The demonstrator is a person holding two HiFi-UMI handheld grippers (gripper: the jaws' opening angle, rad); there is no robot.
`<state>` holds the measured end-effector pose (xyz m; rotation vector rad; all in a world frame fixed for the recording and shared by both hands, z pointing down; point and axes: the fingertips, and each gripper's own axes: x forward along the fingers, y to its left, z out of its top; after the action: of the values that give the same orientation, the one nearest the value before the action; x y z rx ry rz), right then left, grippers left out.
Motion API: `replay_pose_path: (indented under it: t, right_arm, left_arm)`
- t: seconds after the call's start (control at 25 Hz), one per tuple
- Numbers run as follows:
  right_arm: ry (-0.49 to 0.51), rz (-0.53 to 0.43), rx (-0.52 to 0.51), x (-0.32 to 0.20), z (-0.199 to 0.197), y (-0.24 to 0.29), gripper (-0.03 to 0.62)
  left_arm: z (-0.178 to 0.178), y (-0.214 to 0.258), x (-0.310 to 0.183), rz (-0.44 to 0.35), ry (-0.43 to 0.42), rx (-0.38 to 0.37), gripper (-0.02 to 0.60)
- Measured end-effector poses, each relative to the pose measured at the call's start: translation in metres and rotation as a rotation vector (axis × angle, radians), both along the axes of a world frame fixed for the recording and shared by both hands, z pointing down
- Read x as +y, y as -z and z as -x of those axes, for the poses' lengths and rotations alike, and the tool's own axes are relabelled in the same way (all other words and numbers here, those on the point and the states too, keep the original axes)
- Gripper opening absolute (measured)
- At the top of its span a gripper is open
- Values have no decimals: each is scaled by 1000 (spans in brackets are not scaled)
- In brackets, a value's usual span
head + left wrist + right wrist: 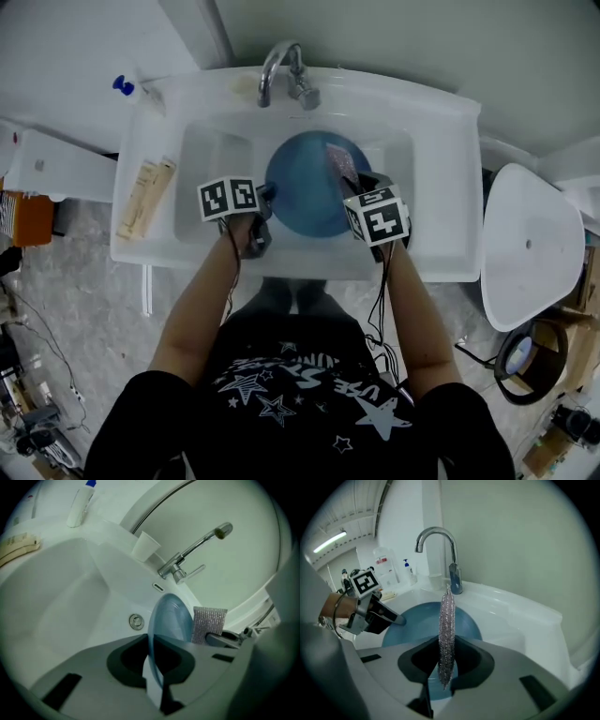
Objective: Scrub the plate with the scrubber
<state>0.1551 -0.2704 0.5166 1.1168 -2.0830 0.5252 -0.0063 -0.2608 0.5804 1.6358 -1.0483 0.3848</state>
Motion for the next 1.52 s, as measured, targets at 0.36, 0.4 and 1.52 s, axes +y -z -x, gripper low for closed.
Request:
replay_pose_path:
  t: [0.36, 0.4, 1.52]
  right_arm:
    - [-20, -31, 311, -20, 11, 7, 84]
    - [-14, -35, 336, -22, 13, 6, 83]
    - [575, -152, 487, 30, 120, 9, 84]
  left_arm:
    - [-7, 34, 4, -100, -109, -7, 28]
    - [-8, 36, 5, -107, -123, -11, 28]
    - [20, 65, -10, -141, -88, 40, 46]
